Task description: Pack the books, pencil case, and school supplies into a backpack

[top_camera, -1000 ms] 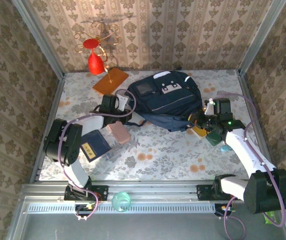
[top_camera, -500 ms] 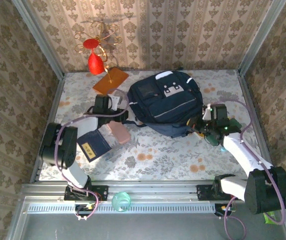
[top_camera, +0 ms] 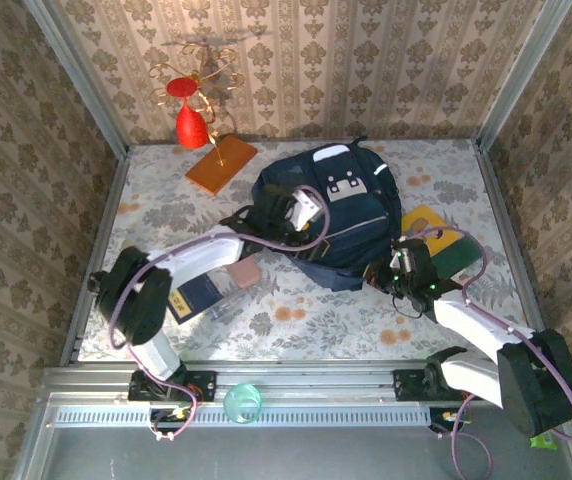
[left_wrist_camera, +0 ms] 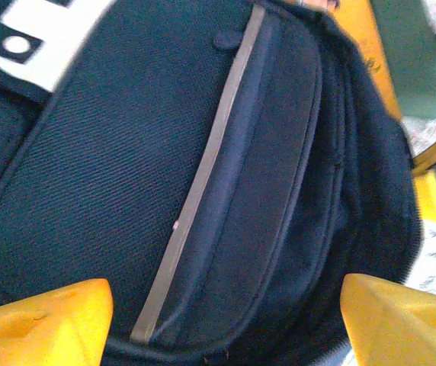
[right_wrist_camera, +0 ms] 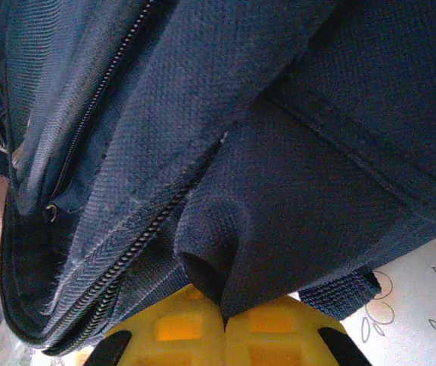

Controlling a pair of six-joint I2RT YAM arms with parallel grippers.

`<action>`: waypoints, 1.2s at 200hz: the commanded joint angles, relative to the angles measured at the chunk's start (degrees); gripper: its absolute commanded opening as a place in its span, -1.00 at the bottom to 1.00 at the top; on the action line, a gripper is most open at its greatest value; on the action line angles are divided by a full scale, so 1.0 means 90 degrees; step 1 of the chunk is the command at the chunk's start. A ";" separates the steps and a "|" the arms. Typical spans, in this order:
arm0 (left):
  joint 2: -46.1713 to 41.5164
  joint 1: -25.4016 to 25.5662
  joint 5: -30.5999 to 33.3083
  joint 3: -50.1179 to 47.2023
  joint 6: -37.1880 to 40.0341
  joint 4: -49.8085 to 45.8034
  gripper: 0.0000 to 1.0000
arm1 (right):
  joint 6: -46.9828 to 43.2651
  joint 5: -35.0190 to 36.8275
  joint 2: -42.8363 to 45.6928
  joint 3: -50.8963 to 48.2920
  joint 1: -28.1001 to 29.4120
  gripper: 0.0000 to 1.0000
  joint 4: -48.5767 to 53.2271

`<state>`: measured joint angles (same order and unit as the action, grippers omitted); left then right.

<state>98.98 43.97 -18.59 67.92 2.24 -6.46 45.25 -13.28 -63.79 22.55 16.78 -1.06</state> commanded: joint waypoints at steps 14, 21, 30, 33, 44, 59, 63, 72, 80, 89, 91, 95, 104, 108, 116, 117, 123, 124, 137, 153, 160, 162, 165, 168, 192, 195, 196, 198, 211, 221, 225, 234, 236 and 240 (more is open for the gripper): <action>0.0908 0.0415 0.1018 0.1068 0.1145 -0.1392 0.71 | 0.0098 0.0282 -0.0065 -0.0105 0.0059 -1.00 -0.0204; 0.1051 0.0489 0.1173 0.1230 0.1261 -0.1518 0.74 | 0.0089 0.0265 -0.0096 -0.0094 0.0060 -1.00 -0.0224; 0.1229 0.0583 0.1411 0.1418 0.1391 -0.1598 0.77 | 0.0085 0.0267 -0.0133 -0.0078 0.0054 -1.00 -0.0234; 0.1287 0.0606 0.1467 0.1462 0.1434 -0.1629 0.77 | 0.0076 0.0265 -0.0145 -0.0074 0.0056 -1.00 -0.0250; 0.1512 0.0683 0.1619 0.1701 0.1587 -0.1732 0.78 | 0.0078 0.0250 -0.0202 -0.0049 0.0051 -1.00 -0.0268; 0.1807 0.0739 0.1862 0.1973 0.1700 -0.1847 0.77 | 0.0062 0.0203 -0.0263 -0.0015 0.0055 -1.00 -0.0287; 0.1878 0.0747 0.1903 0.2025 0.1737 -0.1844 0.76 | 0.0062 0.0207 -0.0275 -0.0015 0.0058 -1.00 -0.0288; 0.2019 0.0758 0.1978 0.2171 0.1809 -0.1875 0.72 | 0.0069 0.0206 -0.0295 -0.0015 0.0060 -1.00 -0.0284; 0.2117 0.0760 0.1999 0.2268 0.1862 -0.1899 0.66 | 0.0056 0.0199 -0.0305 -0.0015 0.0059 -1.00 -0.0283; 0.2196 0.0763 0.2063 0.2345 0.1898 -0.1850 0.55 | 0.0036 0.0187 -0.0331 -0.0020 0.0053 -1.00 -0.0293; 0.2208 0.0768 0.2080 0.2363 0.1899 -0.1836 0.51 | 0.0027 0.0186 -0.0333 -0.0018 0.0058 -1.00 -0.0293; 0.2237 0.0765 0.2101 0.2391 0.1916 -0.1808 0.45 | 0.0014 0.0178 -0.0343 -0.0007 0.0060 -1.00 -0.0296; 0.2290 0.0763 0.2150 0.2447 0.1959 -0.1749 0.29 | -0.0023 0.0150 -0.0370 0.0004 0.0055 -1.00 -0.0292; 0.2311 0.0753 0.2170 0.2469 0.1976 -0.1743 0.20 | -0.0037 0.0133 -0.0382 0.0016 0.0060 -1.00 -0.0284; 0.2332 0.0755 0.2180 0.2502 0.2013 -0.1720 0.03 | -0.0074 0.0099 -0.0388 0.0033 0.0051 -1.00 -0.0277; 0.2337 0.0757 0.2181 0.2507 0.2020 -0.1717 0.01 | -0.0076 0.0099 -0.0385 0.0033 0.0056 -1.00 -0.0280; 0.2325 0.0745 0.2190 0.2524 0.2048 -0.1708 -0.13 | -0.0103 0.0084 -0.0389 0.0052 0.0054 -1.00 -0.0255; 0.2329 0.0738 0.2186 0.2523 0.2047 -0.1711 -0.16 | -0.0110 0.0082 -0.0386 0.0058 0.0057 -1.00 -0.0254; 0.2242 0.0680 0.2168 0.2486 0.2074 -0.1677 -0.43 | -0.0163 0.0003 -0.0388 0.0098 0.0067 -1.00 -0.0236; 0.1930 0.0550 0.2117 0.2268 0.2051 -0.1525 -0.71 | -0.0185 -0.0038 -0.0359 0.0211 0.0156 -1.00 -0.0152; 0.1728 0.0466 0.2042 0.2127 0.2016 -0.1409 -0.80 | -0.0187 -0.0021 -0.0354 0.0273 0.0226 -1.00 -0.0139; 0.1664 0.0437 0.2023 0.2081 0.2009 -0.1364 -0.81 | -0.0178 -0.0015 -0.0354 0.0292 0.0255 -1.00 -0.0137; 0.1574 0.0393 0.1967 0.2015 0.1985 -0.1302 -0.83 | -0.0170 -0.0002 -0.0354 0.0320 0.0289 -1.00 -0.0136; 0.1461 0.0340 0.1921 0.1938 0.1953 -0.1252 -0.85 | -0.0157 0.0005 -0.0362 0.0352 0.0330 -0.99 -0.0136; 0.0627 -0.0225 0.1225 0.1448 0.1690 -0.0818 -0.96 | -0.0025 0.0168 -0.0586 0.0608 0.0769 -0.85 -0.0250; 0.0536 -0.0307 0.1096 0.1399 0.1644 -0.0759 -0.97 | -0.0012 0.0183 -0.0633 0.0645 0.0827 -0.83 -0.0269; 0.0511 -0.0345 0.1073 0.1389 0.1625 -0.0738 -0.97 | -0.0010 0.0189 -0.0654 0.0662 0.0849 -0.82 -0.0276; 0.0459 -0.0410 0.0963 0.1342 0.1592 -0.0706 -0.98 | -0.0004 0.0199 -0.0695 0.0687 0.0889 -0.81 -0.0286; 0.0201 -0.0833 0.0332 0.1191 0.1344 -0.0463 -1.00 | -0.0018 0.0206 -0.0980 0.0886 0.1137 -0.68 -0.0267; 0.0105 -0.1118 -0.0105 0.1162 0.1110 -0.0357 -1.00 | -0.0073 0.0189 -0.1169 0.1043 0.1262 -0.55 -0.0133; 0.0072 -0.1207 -0.0277 0.1164 0.1037 -0.0325 -1.00 | -0.0121 0.0177 -0.1222 0.1096 0.1287 -0.51 -0.0058; 0.0033 -0.1385 -0.0565 0.1179 0.0870 -0.0242 -1.00 | -0.0213 0.0188 -0.1271 0.1157 0.1297 -0.44 0.0139; 0.0024 -0.1415 -0.0623 0.1183 0.0831 -0.0216 -1.00 | -0.0255 0.0207 -0.1272 0.1188 0.1300 -0.41 0.0225; 0.0018 -0.1472 -0.0712 0.1189 0.0748 -0.0158 -1.00 | -0.0340 0.0245 -0.1255 0.1212 0.1293 -0.37 0.0334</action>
<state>101.51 35.03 -16.53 78.72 15.18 -14.26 44.77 -12.86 -73.91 31.48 28.03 -3.88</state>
